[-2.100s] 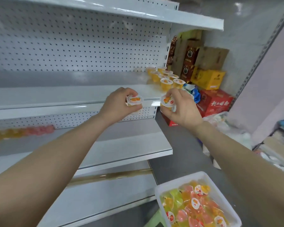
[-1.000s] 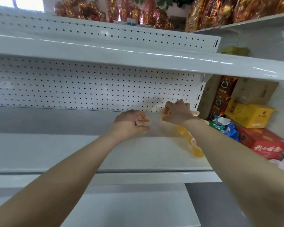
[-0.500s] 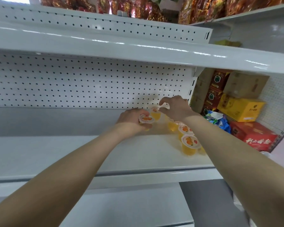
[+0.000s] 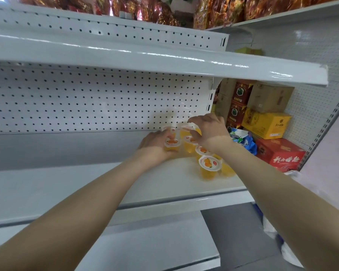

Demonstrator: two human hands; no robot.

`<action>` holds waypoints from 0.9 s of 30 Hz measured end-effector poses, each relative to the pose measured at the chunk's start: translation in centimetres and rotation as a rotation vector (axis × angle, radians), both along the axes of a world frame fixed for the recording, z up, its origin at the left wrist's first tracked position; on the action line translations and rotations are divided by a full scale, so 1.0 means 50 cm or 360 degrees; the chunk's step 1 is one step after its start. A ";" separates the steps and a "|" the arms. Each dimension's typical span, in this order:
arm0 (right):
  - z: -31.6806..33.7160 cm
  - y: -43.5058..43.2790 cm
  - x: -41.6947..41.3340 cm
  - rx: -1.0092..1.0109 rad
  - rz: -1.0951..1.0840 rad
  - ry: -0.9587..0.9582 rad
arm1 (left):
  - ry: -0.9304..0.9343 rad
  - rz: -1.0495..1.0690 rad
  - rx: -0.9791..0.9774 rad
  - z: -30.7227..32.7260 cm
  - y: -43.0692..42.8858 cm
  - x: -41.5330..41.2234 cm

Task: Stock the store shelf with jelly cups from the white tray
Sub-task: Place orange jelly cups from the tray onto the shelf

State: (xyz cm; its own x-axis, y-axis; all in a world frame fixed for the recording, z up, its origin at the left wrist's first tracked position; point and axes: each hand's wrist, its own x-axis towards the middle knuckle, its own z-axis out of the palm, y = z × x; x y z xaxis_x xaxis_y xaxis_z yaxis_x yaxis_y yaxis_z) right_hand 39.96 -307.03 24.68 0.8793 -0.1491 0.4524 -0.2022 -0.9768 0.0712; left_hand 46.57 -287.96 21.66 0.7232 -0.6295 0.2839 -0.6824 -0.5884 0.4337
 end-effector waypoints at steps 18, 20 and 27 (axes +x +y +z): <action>-0.055 0.085 -0.380 -0.0109 -0.0139 -0.0426 | -0.0557 -0.0310 -0.0299 -0.017 0.104 -0.241; -0.092 0.099 -0.449 -0.0103 -0.0207 -0.0404 | -0.0539 -0.0397 -0.0377 -0.037 0.104 -0.298; -0.275 0.115 -0.668 0.0068 -0.0365 -0.0192 | -0.0426 -0.0655 -0.0428 -0.185 0.082 -0.476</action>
State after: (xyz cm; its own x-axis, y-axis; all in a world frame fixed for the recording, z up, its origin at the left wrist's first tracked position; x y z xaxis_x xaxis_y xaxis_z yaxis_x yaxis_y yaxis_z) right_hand 6.56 -301.27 10.92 0.7603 -0.3596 0.5410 -0.4233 -0.9059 -0.0073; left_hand 22.77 -283.87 12.39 0.3133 -0.7247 0.6137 -0.9395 -0.1424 0.3115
